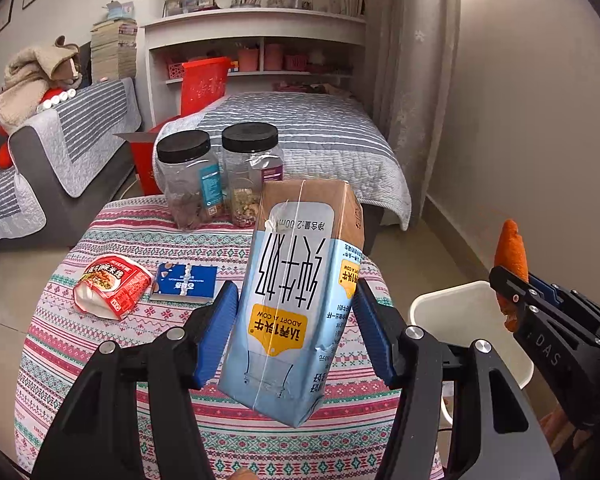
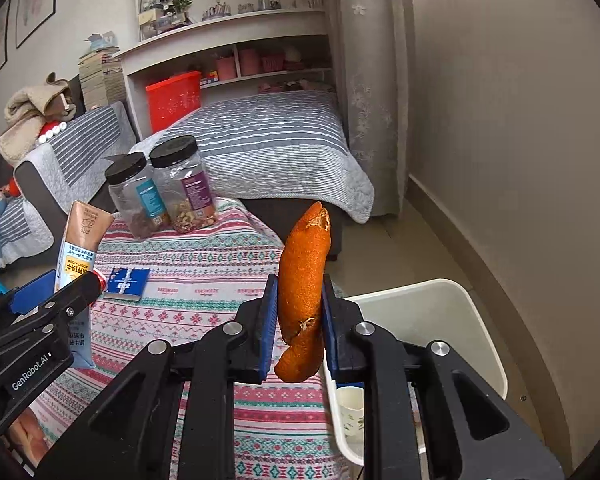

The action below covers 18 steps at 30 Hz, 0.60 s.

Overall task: Collect trash
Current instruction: 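Carry the sweet potato over the wastebasket and open the right tool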

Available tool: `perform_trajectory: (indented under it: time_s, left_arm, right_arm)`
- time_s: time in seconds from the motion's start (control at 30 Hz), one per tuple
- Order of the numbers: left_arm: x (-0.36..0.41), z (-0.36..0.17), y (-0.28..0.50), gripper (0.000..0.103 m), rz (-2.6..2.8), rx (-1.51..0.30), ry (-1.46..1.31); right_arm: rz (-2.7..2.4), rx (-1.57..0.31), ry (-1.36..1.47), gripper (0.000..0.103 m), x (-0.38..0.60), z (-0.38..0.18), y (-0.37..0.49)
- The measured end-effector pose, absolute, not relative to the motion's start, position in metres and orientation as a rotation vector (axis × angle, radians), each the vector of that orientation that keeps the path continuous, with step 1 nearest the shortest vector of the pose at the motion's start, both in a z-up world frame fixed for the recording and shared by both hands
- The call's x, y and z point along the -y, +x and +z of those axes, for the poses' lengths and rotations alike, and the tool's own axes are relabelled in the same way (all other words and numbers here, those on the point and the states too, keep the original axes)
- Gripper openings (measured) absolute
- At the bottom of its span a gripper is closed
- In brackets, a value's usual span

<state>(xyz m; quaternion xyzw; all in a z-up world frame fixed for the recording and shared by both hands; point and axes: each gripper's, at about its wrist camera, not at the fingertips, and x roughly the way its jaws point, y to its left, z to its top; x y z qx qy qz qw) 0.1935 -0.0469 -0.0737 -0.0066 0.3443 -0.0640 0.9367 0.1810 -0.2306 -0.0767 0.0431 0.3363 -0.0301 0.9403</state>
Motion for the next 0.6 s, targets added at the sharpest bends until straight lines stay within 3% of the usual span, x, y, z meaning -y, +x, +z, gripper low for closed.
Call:
perform_trajectory:
  time_s: [0.27,0.3,0.37,0.6]
  left_arm:
    - [0.094,-0.079,0.195,0.058,-0.199,-0.715,0.012]
    - [0.101,-0.080,0.195,0.058,-0.210,-0.718,0.014]
    - [0.117,-0.083,0.195,0.058,-0.238,-0.726,0.017]
    - [0.168,-0.096,0.192,0.058,-0.333,-0.759,0.050]
  right_arm:
    - [-0.169,-0.720,0.125,0.023,0.289,-0.087,0.169]
    - [-0.182,-0.721,0.130,0.028,0.296,-0.088,0.167]
    - [-0.216,-0.713,0.152,0.054,0.311,-0.088,0.161]
    - [-0.309,-0.689,0.262,0.064,0.362,-0.085,0.143]
